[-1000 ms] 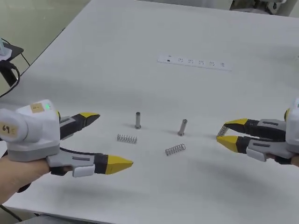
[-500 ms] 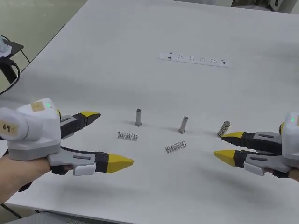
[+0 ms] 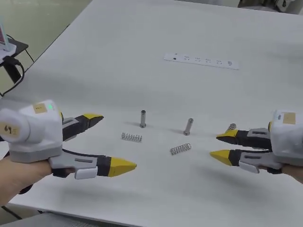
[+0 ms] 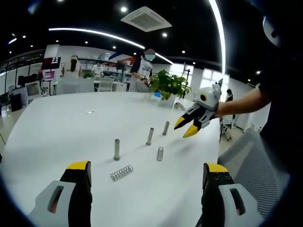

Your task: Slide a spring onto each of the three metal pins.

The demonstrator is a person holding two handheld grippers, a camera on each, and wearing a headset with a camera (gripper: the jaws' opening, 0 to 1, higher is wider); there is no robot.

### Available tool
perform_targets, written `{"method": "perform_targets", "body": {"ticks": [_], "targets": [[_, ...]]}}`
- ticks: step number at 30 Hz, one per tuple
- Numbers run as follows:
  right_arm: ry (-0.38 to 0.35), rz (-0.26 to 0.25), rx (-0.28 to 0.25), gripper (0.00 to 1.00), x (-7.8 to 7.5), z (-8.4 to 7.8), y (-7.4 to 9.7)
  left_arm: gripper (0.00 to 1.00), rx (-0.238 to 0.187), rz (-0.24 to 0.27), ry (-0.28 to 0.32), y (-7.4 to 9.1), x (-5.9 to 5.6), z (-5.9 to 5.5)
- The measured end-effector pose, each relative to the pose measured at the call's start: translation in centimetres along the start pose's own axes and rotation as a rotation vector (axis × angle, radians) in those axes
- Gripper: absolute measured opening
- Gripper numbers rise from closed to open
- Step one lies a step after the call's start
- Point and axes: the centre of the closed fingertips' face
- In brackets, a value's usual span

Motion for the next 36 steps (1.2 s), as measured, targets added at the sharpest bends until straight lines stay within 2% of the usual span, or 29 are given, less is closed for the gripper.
{"method": "perform_targets", "body": {"ticks": [11,13,16,22,26,36], "targets": [[0.170,0.068,0.116,0.23,-0.4,1.4,-2.3,0.95,-0.004,-0.010,-0.008,-0.1,-0.1,0.4],[0.216,0.078,0.150,0.23,-0.5,1.4,-2.7,0.95,-0.005,-0.013,-0.012,-0.2,-0.1,0.5],[0.240,0.099,0.168,0.22,-0.4,1.5,-3.5,0.95,-0.010,-0.015,-0.014,-0.2,-0.1,0.7],[0.334,0.158,0.263,0.21,0.0,1.0,-5.2,0.95,-0.009,-0.015,-0.027,-0.1,0.0,0.8],[0.359,0.172,0.301,0.19,-0.2,0.6,-6.1,0.94,-0.009,-0.014,-0.027,-0.1,0.0,0.8],[0.358,0.219,0.354,0.17,-0.4,0.0,-7.5,0.94,-0.013,-0.011,-0.024,-0.1,0.1,0.8]]}}
Point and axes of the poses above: the centre of the closed fingertips' face, and the gripper's own axes: y roughly backward along the fingers, x roughly to its left, z roughly out of its top, and after that the axes turned 11 degrees about z, right-handed
